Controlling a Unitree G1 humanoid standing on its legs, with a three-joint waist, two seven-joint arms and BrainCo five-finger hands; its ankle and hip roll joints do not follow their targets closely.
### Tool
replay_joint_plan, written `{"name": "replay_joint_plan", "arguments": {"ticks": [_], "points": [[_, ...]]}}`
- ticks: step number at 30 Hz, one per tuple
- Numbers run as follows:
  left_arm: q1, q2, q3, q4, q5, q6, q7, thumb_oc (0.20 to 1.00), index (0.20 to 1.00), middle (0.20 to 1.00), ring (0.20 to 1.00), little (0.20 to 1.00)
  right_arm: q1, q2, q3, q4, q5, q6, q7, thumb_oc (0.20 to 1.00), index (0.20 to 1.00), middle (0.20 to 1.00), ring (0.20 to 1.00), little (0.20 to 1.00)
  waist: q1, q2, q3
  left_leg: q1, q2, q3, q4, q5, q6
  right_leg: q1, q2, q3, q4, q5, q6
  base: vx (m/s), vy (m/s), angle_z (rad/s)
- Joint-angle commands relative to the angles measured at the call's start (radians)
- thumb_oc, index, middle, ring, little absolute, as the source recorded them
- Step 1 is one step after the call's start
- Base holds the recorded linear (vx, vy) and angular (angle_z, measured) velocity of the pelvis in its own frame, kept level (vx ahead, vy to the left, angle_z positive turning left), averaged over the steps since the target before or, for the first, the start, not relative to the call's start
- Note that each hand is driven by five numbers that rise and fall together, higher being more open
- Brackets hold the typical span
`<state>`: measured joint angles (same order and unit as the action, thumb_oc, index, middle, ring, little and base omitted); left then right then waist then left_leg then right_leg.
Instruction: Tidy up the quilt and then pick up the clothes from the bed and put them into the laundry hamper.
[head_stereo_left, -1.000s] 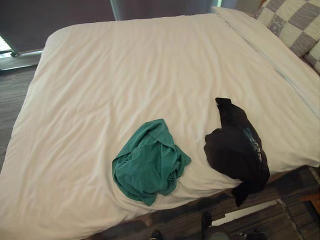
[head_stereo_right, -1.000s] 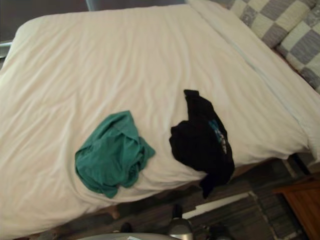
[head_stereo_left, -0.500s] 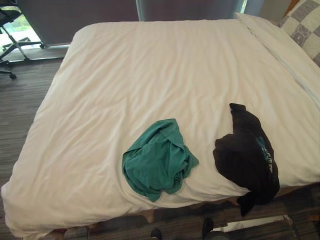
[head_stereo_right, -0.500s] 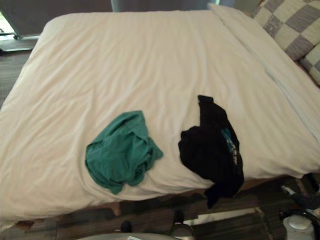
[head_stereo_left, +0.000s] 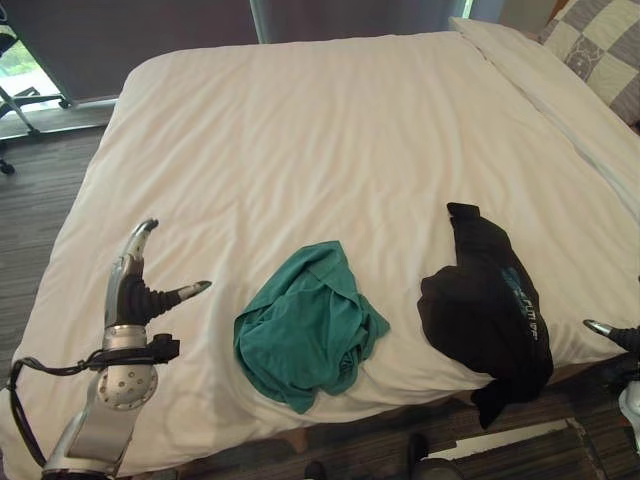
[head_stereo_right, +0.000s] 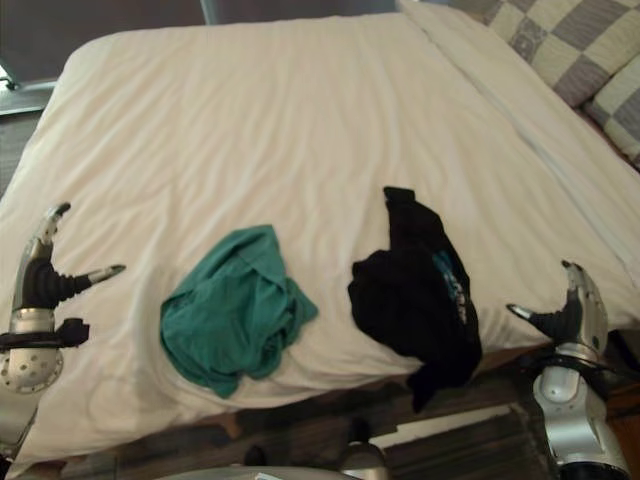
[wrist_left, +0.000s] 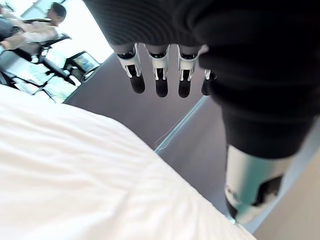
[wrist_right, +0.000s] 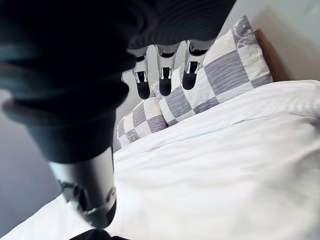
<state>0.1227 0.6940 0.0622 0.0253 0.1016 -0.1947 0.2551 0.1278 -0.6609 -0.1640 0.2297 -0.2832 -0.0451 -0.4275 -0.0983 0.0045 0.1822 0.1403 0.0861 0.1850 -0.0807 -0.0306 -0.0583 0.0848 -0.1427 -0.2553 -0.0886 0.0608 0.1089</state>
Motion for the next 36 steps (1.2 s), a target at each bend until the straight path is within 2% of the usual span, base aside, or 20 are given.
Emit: {"name": "replay_joint_plan", "arguments": {"ticks": [1, 2, 3, 7, 12, 13, 14, 18, 22, 23, 25, 26, 27, 28, 29, 32, 34, 36], "points": [[-0.123, -0.018, -0.050, 0.053, 0.077, 0.003, -0.061, 1.000, 1.000, 1.000, 1.000, 1.000, -0.140, -0.035, 0.039, -0.030, -0.034, -0.033, 0.015, 1.000, 1.000, 1.000, 1.000, 1.000, 0.002, -0.032, -0.007, 0.008, 0.089, 0.056, -0.007, 0.003, -0.072, 0.002, -0.089, 0.040, 0.014, -0.045, 0.103, -0.01, -0.038, -0.14], [-0.160, -0.061, -0.116, 0.090, 0.112, 0.031, -0.076, 1.000, 1.000, 1.000, 1.000, 1.000, -0.169, -0.022, 0.071, -0.062, -0.038, -0.033, 0.026, 1.000, 1.000, 1.000, 1.000, 1.000, -0.009, -0.032, 0.006, 0.004, 0.091, 0.065, -0.006, 0.006, -0.072, -0.010, -0.084, 0.048, 0.016, -0.045, 0.101, -0.02, -0.016, -0.21], [-0.169, -0.064, -0.121, 0.098, 0.115, 0.030, -0.073, 1.000, 1.000, 1.000, 1.000, 1.000, -0.171, -0.023, 0.070, -0.062, -0.039, -0.032, 0.026, 1.000, 1.000, 1.000, 1.000, 1.000, -0.007, -0.030, 0.007, 0.003, 0.092, 0.066, -0.006, 0.006, -0.072, -0.012, -0.084, 0.049, 0.016, -0.045, 0.100, -0.04, -0.023, -0.26], [-0.256, -0.148, -0.259, 0.195, 0.190, 0.065, -0.097, 1.000, 1.000, 1.000, 1.000, 1.000, -0.231, -0.006, 0.119, -0.121, -0.041, -0.032, 0.034, 1.000, 1.000, 1.000, 1.000, 1.000, -0.029, -0.031, 0.063, -0.041, 0.098, 0.076, 0.009, 0.018, -0.070, -0.074, -0.081, 0.074, 0.046, -0.047, 0.093, -0.10, -0.016, -0.15], [-0.326, -0.188, -0.359, 0.249, 0.175, 0.062, -0.124, 1.000, 1.000, 1.000, 1.000, 1.000, -0.307, -0.004, 0.165, -0.113, -0.028, -0.034, 0.026, 1.000, 1.000, 1.000, 1.000, 1.000, -0.032, -0.032, 0.120, -0.129, 0.101, 0.073, 0.067, 0.018, -0.070, -0.164, -0.082, 0.094, 0.093, -0.048, 0.086, -0.16, -0.020, -0.14], [-0.344, -0.200, -0.387, 0.274, 0.161, 0.071, -0.128, 0.294, 0.294, 0.294, 0.294, 0.294, -0.354, -0.005, 0.197, -0.102, -0.021, -0.030, 0.023, 1.000, 1.000, 1.000, 1.000, 1.000, -0.028, -0.036, 0.147, -0.174, 0.104, 0.067, 0.101, 0.016, -0.070, -0.209, -0.086, 0.102, 0.119, -0.044, 0.083, -0.19, -0.016, 0.02], [-0.349, -0.201, -0.387, 0.278, 0.161, 0.071, -0.126, 0.200, 0.200, 0.200, 0.200, 0.200, -0.361, -0.006, 0.199, -0.097, -0.021, -0.031, 0.021, 1.000, 1.000, 1.000, 1.000, 1.000, -0.028, -0.035, 0.147, -0.181, 0.105, 0.067, 0.107, 0.014, -0.070, -0.216, -0.086, 0.104, 0.123, -0.045, 0.083, -0.19, -0.034, -0.03], [-0.360, -0.219, -0.416, 0.362, 0.150, 0.090, -0.120, 0.200, 0.200, 0.200, 0.200, 0.200, -0.496, -0.029, 0.299, 0.008, -0.012, -0.012, 0.027, 1.000, 1.000, 1.000, 1.000, 1.000, 0.003, -0.040, 0.186, -0.277, 0.112, 0.047, 0.181, 0.010, -0.076, -0.294, -0.100, 0.103, 0.180, -0.047, 0.076, -0.13, -0.046, 0.05], [-0.293, -0.203, -0.398, 0.385, 0.112, 0.086, -0.132, 0.200, 0.200, 0.200, 0.200, 0.200, -0.622, -0.047, 0.394, 0.211, 0.025, 0.028, 0.056, 1.000, 1.000, 1.000, 1.000, 1.000, 0.045, -0.026, 0.205, -0.317, 0.112, 0.029, 0.195, 0.021, -0.084, -0.320, -0.116, 0.087, 0.200, -0.052, 0.074, -0.06, -0.043, 0.05], [-0.268, -0.199, -0.385, 0.386, 0.086, 0.083, -0.132, 0.200, 0.200, 0.200, 0.200, 0.200, -0.649, -0.027, 0.420, 0.290, 0.058, 0.035, 0.068, 1.000, 1.000, 1.000, 1.000, 1.000, 0.054, -0.018, 0.210, -0.317, 0.114, 0.024, 0.198, 0.017, -0.087, -0.318, -0.118, 0.079, 0.208, -0.061, 0.073, -0.04, -0.031, 0.17], [-0.239, -0.189, -0.356, 0.402, 0.037, 0.080, -0.142, 0.200, 0.200, 0.200, 0.200, 0.200, -0.700, 0.011, 0.450, 0.471, 0.168, 0.046, 0.120, 1.000, 1.000, 1.000, 1.000, 1.000, 0.070, -0.010, 0.215, -0.322, 0.111, 0.014, 0.190, 0.030, -0.087, -0.317, -0.121, 0.068, 0.206, -0.058, 0.070, -0.03, -0.022, 0.16], [-0.239, -0.189, -0.356, 0.402, 0.037, 0.080, -0.142, 0.200, 0.200, 0.200, 0.200, 0.200, -0.702, 0.012, 0.451, 0.472, 0.169, 0.045, 0.120, 1.000, 1.000, 1.000, 1.000, 1.000, 0.069, -0.010, 0.214, -0.323, 0.111, 0.014, 0.189, 0.031, -0.087, -0.317, -0.121, 0.067, 0.205, -0.057, 0.070, -0.03, -0.030, 0.18], [-0.188, -0.170, -0.305, 0.429, -0.018, 0.092, -0.158, 0.200, 0.200, 0.200, 0.200, 0.200, -0.746, 0.022, 0.472, 0.588, 0.234, 0.091, 0.216, 1.000, 1.000, 1.000, 1.000, 1.000, 0.087, -0.001, 0.219, -0.319, 0.112, -0.002, 0.182, 0.038, -0.088, -0.307, -0.124, 0.047, 0.213, -0.064, 0.064, -0.03, -0.030, 0.19], [-0.170, -0.162, -0.289, 0.441, -0.027, 0.100, -0.159, 0.200, 0.200, 0.200, 0.200, 0.200, -0.757, 0.031, 0.481, 0.624, 0.245, 0.099, 0.244, 0.275, 0.275, 0.275, 0.275, 0.275, 0.093, 0.001, 0.221, -0.315, 0.110, -0.008, 0.179, 0.039, -0.087, -0.303, -0.126, 0.040, 0.216, -0.066, 0.063, -0.01, -0.040, 0.11], [-0.149, -0.160, -0.266, 0.472, -0.032, 0.111, -0.149, 0.200, 0.200, 0.200, 0.200, 0.200, -0.746, 0.053, 0.481, 0.649, 0.263, 0.101, 0.266, 0.200, 0.200, 0.200, 0.200, 0.200, 0.105, 0.007, 0.223, -0.306, 0.109, -0.017, 0.175, 0.033, -0.085, -0.294, -0.127, 0.034, 0.224, -0.074, 0.062, 0.01, -0.017, 0.15], [-0.114, -0.159, -0.206, 0.539, -0.050, 0.124, -0.123, 0.200, 0.200, 0.200, 0.200, 0.200, -0.720, 0.088, 0.477, 0.633, 0.298, 0.097, 0.286, 0.200, 0.200, 0.200, 0.200, 0.200, 0.121, 0.006, 0.224, -0.297, 0.104, -0.033, 0.164, 0.039, -0.079, -0.283, -0.129, 0.021, 0.235, -0.074, 0.062, 0.01, -0.009, 0.21], [-0.021, -0.176, -0.084, 0.605, -0.186, 0.117, -0.104, 0.200, 0.200, 0.200, 0.200, 0.200, -0.688, 0.144, 0.510, 0.478, 0.311, 0.060, 0.291, 0.200, 0.200, 0.200, 0.200, 0.200, 0.183, 0.006, 0.229, -0.254, 0.097, -0.073, 0.116, 0.049, -0.068, -0.258, -0.124, -0.007, 0.253, -0.088, 0.063, 0.00, -0.029, 0.12], [-0.021, -0.176, -0.083, 0.604, -0.186, 0.117, -0.104, 0.200, 0.200, 0.200, 0.200, 0.200, -0.688, 0.144, 0.510, 0.477, 0.311, 0.060, 0.291, 0.200, 0.200, 0.200, 0.200, 0.200, 0.182, 0.005, 0.227, -0.257, 0.096, -0.074, 0.114, 0.055, -0.068, -0.260, -0.124, -0.008, 0.248, -0.082, 0.063, -0.01, -0.058, 0.08]]}}
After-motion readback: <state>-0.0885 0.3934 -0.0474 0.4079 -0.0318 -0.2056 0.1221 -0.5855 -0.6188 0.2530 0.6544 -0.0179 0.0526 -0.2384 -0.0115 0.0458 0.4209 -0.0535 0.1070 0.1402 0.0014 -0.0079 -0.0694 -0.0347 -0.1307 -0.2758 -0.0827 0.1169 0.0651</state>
